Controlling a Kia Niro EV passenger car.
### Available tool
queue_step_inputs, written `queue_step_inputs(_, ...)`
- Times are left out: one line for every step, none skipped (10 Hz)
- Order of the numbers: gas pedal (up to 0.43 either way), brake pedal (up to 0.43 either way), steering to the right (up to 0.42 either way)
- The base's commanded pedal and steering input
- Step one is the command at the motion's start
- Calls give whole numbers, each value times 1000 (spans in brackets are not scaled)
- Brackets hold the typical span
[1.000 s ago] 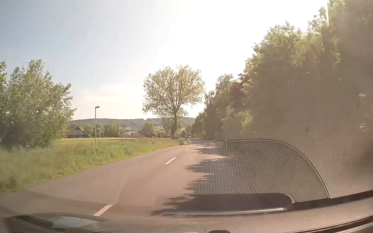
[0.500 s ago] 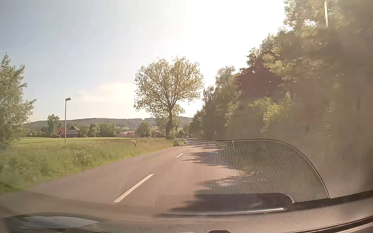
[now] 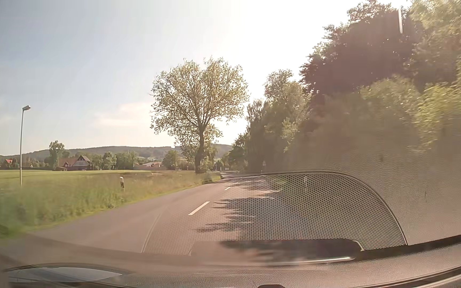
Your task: Follow the waypoints while adhering to traffic rules and regulations
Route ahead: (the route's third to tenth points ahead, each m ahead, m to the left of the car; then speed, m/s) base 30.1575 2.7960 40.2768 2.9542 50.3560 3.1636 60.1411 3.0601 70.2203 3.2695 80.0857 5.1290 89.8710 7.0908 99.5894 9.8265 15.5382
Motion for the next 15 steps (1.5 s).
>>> queue_step_inputs(220, 0, 6)
queue_step_inputs(220, 0, 5)
queue_step_inputs(209, 0, 5)
queue_step_inputs(209, 0, 4)
queue_step_inputs(209, 0, 4)
queue_step_inputs(197, 0, 4)
queue_step_inputs(177, 0, 4)
queue_step_inputs(169, 0, 4)
queue_step_inputs(150, 0, 4)
queue_step_inputs(138, 0, 4)
queue_step_inputs(118, 0, 4)
queue_step_inputs(110, 0, 3)
queue_step_inputs(110, 0, 3)
queue_step_inputs(87, 0, 1)
queue_step_inputs(87, 0, 0)
